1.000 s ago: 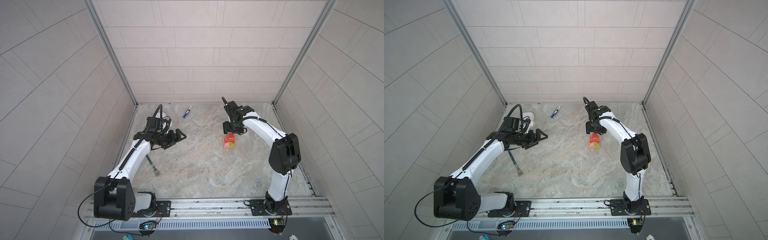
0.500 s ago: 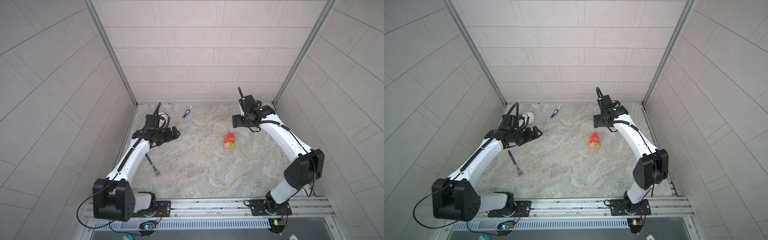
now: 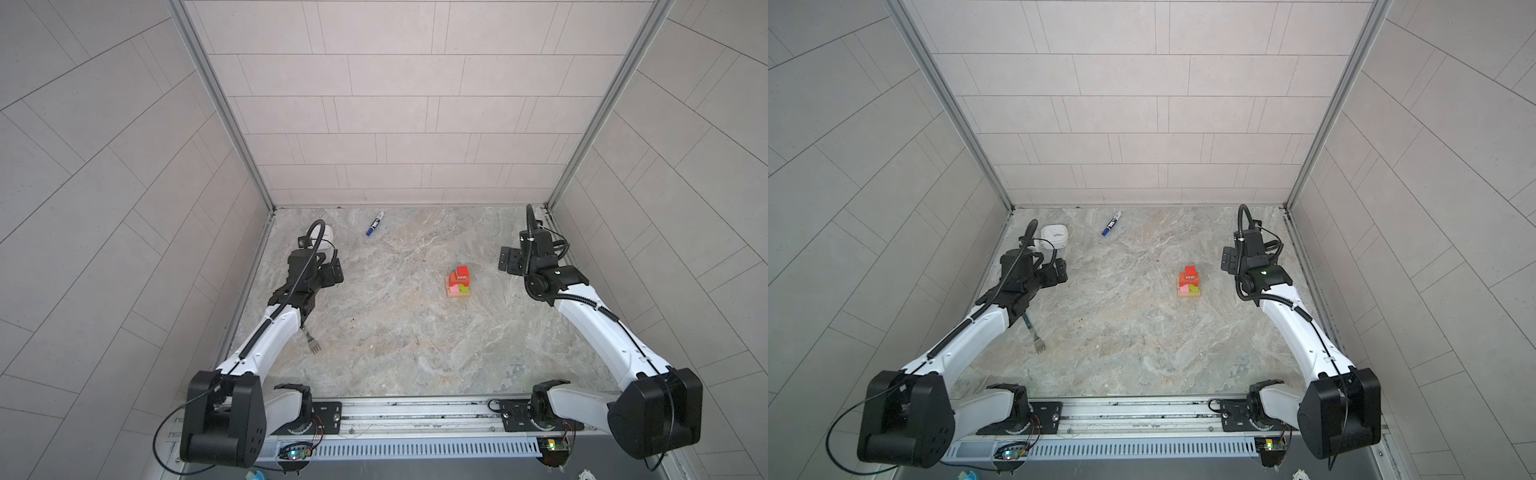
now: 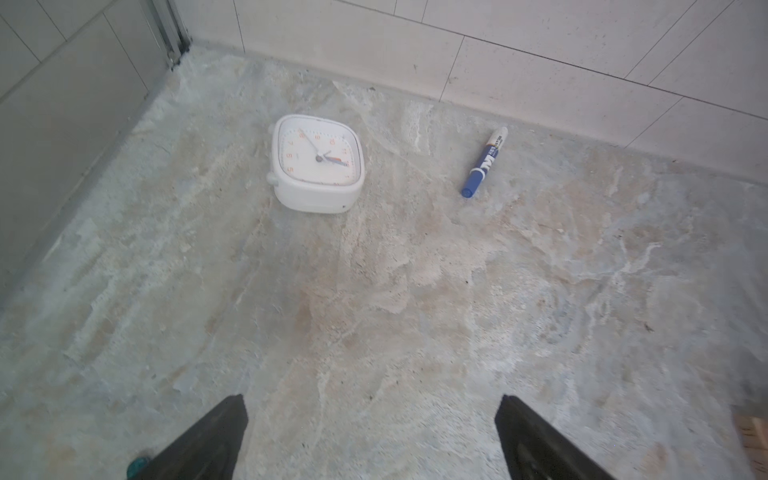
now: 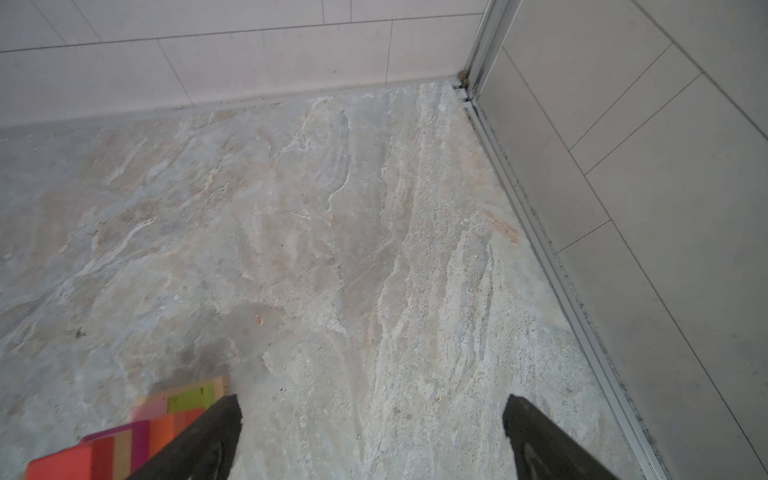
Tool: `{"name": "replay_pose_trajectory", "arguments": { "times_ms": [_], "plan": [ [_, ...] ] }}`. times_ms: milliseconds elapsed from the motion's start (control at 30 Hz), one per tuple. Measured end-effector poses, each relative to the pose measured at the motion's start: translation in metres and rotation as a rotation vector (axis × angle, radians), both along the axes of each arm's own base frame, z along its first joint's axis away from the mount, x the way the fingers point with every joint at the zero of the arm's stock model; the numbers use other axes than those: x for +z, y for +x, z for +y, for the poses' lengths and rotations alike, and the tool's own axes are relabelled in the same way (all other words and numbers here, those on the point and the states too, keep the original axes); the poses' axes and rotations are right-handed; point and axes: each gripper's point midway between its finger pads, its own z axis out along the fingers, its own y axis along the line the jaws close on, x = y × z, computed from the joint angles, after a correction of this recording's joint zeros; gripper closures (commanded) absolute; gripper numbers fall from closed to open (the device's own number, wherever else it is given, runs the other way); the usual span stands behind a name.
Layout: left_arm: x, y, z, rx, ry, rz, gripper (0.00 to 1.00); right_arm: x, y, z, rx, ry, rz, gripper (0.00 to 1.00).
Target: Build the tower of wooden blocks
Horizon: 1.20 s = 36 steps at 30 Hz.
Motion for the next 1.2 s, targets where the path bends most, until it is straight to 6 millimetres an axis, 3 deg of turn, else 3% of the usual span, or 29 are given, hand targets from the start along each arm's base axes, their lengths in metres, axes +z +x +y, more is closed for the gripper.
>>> {"name": "replay_pose_trajectory", "arguments": {
  "times_ms": [133, 300, 467, 633, 900, 1100, 1200],
  "plan": [
    [-0.018, 0.011, 0.011, 0.004, 0.104, -0.042, 0.0, -0.024, -0.002, -0.02, -0.065, -0.037, 0.006, 0.0],
    [-0.05, 0.01, 0.019, -0.011, 0.201, -0.043, 0.0, -0.06, -0.005, -0.045, -0.149, -0.074, 0.012, 0.0],
    [-0.066, 0.013, 0.018, -0.028, 0.227, -0.092, 0.0, -0.095, -0.013, -0.058, -0.19, -0.12, -0.009, 0.0],
    [-0.092, 0.008, 0.021, -0.025, 0.241, -0.08, 0.0, -0.107, -0.016, -0.065, -0.22, -0.161, -0.096, 0.0],
    [-0.077, 0.016, 0.042, 0.092, 0.258, -0.133, 0.0, -0.116, -0.009, -0.058, -0.149, -0.174, -0.237, 0.0],
    [-0.073, 0.016, 0.046, 0.116, 0.264, -0.144, 0.0, -0.108, 0.02, -0.036, -0.023, -0.174, -0.286, 0.0],
    [-0.073, 0.016, 0.046, 0.117, 0.264, -0.146, 0.0, -0.115, 0.014, -0.032, -0.004, -0.174, -0.304, 0.0]
  ]
}}
